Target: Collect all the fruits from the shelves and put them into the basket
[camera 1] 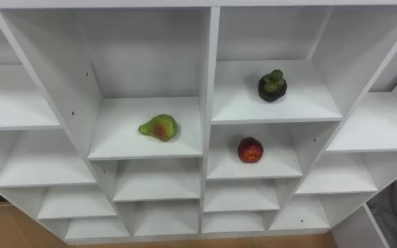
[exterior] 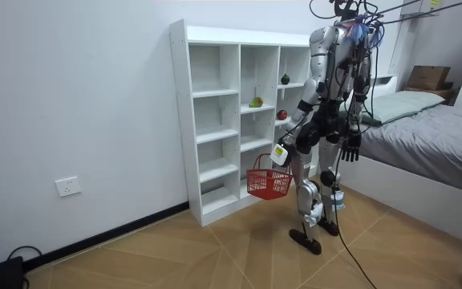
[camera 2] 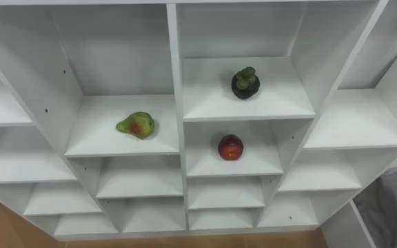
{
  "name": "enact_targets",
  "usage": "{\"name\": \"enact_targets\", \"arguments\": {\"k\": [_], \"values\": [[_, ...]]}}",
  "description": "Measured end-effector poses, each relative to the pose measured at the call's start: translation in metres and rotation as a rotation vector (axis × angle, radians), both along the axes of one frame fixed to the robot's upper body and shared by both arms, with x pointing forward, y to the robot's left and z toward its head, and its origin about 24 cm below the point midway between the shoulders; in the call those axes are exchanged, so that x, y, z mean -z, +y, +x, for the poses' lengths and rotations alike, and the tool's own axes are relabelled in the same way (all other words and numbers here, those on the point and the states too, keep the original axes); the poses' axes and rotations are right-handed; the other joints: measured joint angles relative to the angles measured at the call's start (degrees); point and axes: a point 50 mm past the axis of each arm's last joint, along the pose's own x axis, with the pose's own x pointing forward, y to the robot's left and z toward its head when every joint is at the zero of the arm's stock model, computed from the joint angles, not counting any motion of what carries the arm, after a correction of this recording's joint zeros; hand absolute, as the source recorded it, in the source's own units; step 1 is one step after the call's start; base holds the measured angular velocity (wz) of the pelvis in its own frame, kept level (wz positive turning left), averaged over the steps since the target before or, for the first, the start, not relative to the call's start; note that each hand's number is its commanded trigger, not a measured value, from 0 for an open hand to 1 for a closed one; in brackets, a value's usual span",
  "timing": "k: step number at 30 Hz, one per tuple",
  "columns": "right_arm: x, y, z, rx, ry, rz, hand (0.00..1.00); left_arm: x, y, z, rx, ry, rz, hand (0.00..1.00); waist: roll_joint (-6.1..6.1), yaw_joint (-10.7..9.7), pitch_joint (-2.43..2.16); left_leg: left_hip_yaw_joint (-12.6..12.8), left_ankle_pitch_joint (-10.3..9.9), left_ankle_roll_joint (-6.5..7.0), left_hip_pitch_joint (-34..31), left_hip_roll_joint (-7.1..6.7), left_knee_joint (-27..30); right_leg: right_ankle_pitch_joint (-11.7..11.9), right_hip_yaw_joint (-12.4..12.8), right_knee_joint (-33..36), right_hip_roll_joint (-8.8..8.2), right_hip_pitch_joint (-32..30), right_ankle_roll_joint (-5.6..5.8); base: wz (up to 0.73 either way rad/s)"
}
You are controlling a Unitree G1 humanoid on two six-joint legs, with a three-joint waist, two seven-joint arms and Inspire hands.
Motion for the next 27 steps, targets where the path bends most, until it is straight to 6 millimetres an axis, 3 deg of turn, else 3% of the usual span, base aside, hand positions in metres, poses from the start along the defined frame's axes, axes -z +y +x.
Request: {"name": "enact_targets", "arguments": {"k": [19,27], "values": [[0.0,-0.003,0.002,0.076,-0.033,-0.061,0.0,0.001,-0.002,0.0,-0.026,0.0,0.01,1.0,0.04,-0.1,0.02,0.1,-0.2,0.04,0.9,-0.03,0.0,0.0,0.1,-0.1,-0.02,0.9,0.07,0.0],[-0.002,-0.01,0.019,0.201,-0.158,-0.136,0.0,0.0,-0.001,0.003,-0.045,-0.017,0.021,1.0,-0.05,-1.3,0.01,0.2,-0.2,0.05,0.6,-0.03,0.1,0.0,0.0,-0.1,-0.05,0.7,0.08,0.0]]}}
